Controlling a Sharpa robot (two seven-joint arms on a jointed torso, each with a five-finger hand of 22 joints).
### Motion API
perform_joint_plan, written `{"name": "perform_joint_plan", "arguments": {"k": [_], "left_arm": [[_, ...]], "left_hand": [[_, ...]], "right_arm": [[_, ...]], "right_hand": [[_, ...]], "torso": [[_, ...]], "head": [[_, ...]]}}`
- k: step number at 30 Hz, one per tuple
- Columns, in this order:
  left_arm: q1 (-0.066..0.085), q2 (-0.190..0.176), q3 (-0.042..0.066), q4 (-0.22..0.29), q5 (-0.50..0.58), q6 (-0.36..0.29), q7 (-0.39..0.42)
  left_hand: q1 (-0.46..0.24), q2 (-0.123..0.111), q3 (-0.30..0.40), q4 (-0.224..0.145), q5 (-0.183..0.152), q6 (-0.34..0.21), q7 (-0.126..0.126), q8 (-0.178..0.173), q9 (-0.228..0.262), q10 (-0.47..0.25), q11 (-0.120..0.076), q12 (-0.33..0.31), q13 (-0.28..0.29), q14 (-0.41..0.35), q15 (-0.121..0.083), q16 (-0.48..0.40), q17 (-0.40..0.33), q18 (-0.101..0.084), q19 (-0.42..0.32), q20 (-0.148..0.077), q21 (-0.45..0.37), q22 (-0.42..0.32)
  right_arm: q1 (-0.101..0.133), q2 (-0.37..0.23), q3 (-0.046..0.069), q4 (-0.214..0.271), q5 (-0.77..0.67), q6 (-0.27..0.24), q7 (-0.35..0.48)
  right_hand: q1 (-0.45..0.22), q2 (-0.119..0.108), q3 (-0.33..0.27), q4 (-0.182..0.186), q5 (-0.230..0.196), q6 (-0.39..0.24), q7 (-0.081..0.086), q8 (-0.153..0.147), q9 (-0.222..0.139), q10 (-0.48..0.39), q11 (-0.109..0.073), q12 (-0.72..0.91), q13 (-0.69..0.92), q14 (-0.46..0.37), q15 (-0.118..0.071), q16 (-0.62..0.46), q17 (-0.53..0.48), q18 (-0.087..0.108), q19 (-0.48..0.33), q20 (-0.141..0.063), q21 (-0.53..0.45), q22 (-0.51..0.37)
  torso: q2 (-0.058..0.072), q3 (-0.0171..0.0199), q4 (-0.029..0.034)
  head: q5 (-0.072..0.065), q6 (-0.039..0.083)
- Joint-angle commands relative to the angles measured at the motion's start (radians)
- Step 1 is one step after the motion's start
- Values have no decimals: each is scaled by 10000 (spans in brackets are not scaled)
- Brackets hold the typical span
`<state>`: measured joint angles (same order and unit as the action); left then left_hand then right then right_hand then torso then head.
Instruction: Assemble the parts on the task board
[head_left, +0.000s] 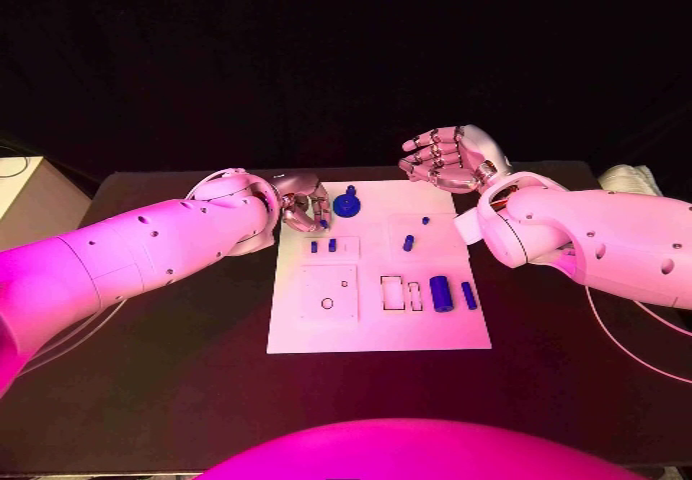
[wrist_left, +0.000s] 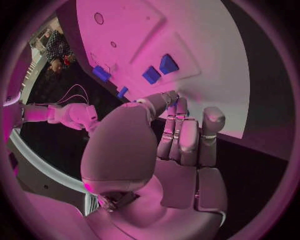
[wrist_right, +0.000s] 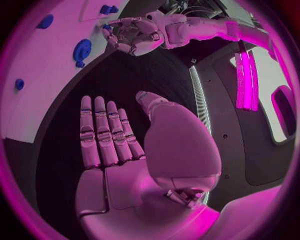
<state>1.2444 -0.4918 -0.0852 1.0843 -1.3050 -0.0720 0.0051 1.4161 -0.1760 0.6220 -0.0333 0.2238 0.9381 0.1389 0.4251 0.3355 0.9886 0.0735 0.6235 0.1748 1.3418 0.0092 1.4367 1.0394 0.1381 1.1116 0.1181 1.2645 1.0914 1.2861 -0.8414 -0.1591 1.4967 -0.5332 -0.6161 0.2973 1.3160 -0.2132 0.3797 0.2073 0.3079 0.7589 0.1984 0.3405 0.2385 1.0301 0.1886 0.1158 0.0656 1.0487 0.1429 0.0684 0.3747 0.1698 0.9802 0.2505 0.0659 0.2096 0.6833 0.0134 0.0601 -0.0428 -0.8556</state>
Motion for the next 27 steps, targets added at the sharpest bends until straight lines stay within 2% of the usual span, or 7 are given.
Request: {"name": "perform_joint_plan", "arguments": {"k": [1, 10, 22, 27], "left_arm": [[4, 64, -18, -17, -33, 188, 20], [3, 147, -49, -70, -25, 246, 41], [-5, 378, -102, -428, -35, 339, 9], [-7, 437, -111, -529, -48, 368, 5]], "left_hand": [[-92, 41, -39, -31, -6, 55, 6, -3, -2, 69, -28, -53, -12, 48, -20, 35, -9, -90, 37, -10, 17, -1], [-92, 47, -38, -39, -3, 65, 5, -14, -1, 80, -29, -67, -12, 51, -22, 35, -5, -92, 44, -11, 20, 6], [-89, 52, -36, -46, -2, 74, 3, -23, 1, 89, -30, -77, -11, 61, -23, 40, 16, -90, 38, -12, 15, 0], [-89, 52, -36, -46, -2, 74, 3, -23, 1, 89, -30, -77, -11, 61, -23, 40, 16, -90, 38, -12, 15, 0]], "right_arm": [[-3, 7, 5, 15, -27, 135, 58], [-3, 4, 5, 18, -27, 131, 61], [-3, 16, 5, 17, -27, 135, 66], [-3, 19, 5, 14, -27, 137, 67]], "right_hand": [[-44, 65, -37, 9, 54, -37, 560, -44, -10, -60, 22, -31, -12, -15, 3, -7, -11, 136, -60, 6, 6, -10], [-44, 65, -37, 9, 54, -37, 560, -44, -10, -60, 22, -31, -12, -15, 3, -7, -11, 136, -60, 6, 6, -10], [-44, 65, -37, 9, 54, -37, 560, -44, -10, -60, 22, -31, -12, -15, 3, -7, -11, 136, -60, 6, 6, -10], [-44, 65, -37, 9, 54, -37, 560, -44, -10, -60, 22, -31, -12, -15, 3, -7, -11, 136, -60, 6, 6, -10]], "torso": [[5, 2, -11], [-1, 1, 5], [10, -6, -13], [4, -5, 3]], "head": [[8, 6], [-13, -9], [-12, -9], [-25, -35]]}}
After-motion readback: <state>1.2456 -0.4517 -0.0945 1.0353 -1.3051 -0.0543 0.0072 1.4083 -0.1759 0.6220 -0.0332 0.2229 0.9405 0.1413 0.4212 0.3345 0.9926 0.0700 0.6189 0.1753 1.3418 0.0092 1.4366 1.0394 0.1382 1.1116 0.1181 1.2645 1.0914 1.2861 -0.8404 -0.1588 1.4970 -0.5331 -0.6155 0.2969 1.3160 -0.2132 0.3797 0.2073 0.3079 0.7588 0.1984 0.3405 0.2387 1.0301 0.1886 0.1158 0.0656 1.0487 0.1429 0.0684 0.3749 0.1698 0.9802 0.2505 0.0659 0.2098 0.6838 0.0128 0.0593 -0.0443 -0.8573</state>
